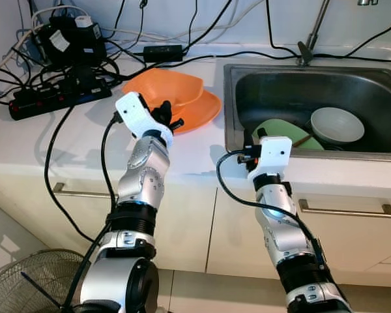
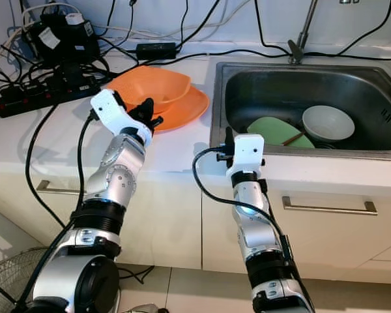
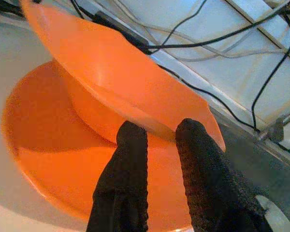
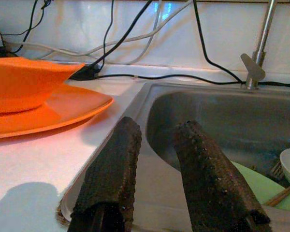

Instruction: Kitchen organization

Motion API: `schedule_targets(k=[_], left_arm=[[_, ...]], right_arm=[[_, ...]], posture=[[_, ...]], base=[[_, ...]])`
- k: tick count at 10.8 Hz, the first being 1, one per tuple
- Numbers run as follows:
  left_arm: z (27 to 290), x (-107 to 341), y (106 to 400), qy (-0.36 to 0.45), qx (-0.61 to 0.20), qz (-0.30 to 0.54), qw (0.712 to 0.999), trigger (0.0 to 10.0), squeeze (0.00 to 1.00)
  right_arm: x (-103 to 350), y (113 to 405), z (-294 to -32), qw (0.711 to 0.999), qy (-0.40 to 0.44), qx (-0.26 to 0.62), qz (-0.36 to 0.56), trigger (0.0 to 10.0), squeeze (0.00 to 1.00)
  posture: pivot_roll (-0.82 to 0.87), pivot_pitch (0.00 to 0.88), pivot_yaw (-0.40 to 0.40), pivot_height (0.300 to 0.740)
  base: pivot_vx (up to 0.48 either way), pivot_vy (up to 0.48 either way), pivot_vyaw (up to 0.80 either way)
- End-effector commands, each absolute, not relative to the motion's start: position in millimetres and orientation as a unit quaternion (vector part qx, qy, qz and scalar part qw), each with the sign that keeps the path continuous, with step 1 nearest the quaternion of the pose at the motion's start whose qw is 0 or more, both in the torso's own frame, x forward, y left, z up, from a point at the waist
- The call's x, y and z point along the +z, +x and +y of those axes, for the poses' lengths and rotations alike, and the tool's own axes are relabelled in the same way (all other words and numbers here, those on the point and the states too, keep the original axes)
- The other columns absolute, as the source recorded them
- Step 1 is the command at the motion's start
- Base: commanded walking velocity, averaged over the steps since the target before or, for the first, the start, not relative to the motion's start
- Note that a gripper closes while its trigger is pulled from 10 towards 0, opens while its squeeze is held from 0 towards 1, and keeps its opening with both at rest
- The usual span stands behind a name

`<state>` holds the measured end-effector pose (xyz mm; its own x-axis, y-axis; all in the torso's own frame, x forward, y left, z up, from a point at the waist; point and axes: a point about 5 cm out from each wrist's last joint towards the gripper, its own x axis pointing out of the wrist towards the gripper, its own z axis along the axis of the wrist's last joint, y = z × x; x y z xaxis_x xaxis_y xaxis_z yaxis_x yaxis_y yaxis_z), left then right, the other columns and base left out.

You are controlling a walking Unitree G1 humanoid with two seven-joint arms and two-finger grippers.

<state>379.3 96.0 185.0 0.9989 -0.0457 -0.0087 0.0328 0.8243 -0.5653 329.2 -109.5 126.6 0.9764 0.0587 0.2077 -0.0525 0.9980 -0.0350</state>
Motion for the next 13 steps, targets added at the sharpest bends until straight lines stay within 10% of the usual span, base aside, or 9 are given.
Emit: schedule_targets(k=[1, 2, 4, 5, 13], left_arm=[[86.6, 185.3, 375.1, -0.301, -0.043, 0.015, 0.952, 10.0, 0.02], [83.2, 185.5, 372.7, -0.311, -0.059, 0.021, 0.948, 10.0, 1.00], [81.2, 182.4, 368.7, -0.302, -0.065, 0.032, 0.950, 10.0, 1.00], [77.9, 187.1, 363.9, -0.275, -0.092, 0.028, 0.957, 10.0, 0.00], [111.2, 198.2, 332.8, -0.029, -0.054, -0.146, 0.987, 10.0, 0.00]], right_arm=[[127.8, 331.1, -107.5, 0.994, -0.019, 0.032, -0.104, 10.0, 0.00], [127.4, 331.1, -107.9, 0.994, -0.019, 0.031, -0.104, 10.0, 0.00], [127.1, 331.0, -106.8, 0.994, -0.019, 0.032, -0.103, 10.0, 0.00], [127.2, 331.1, -107.0, 0.994, -0.019, 0.031, -0.103, 10.0, 0.00], [173.3, 339.3, -123.4, 0.982, -0.003, 0.001, -0.191, 10.0, 0.00]], posture=[[0.06, 0.000, 0.046, 0.740], [0.07, 0.000, 0.046, 0.740], [0.07, 0.000, 0.047, 0.740], [0.07, 0.000, 0.046, 0.740], [0.07, 0.000, 0.048, 0.740]], base=[[0.000, 0.000, 0.00], [0.000, 0.000, 0.00], [0.000, 0.000, 0.00], [0.000, 0.000, 0.00], [0.000, 0.000, 0.00]])
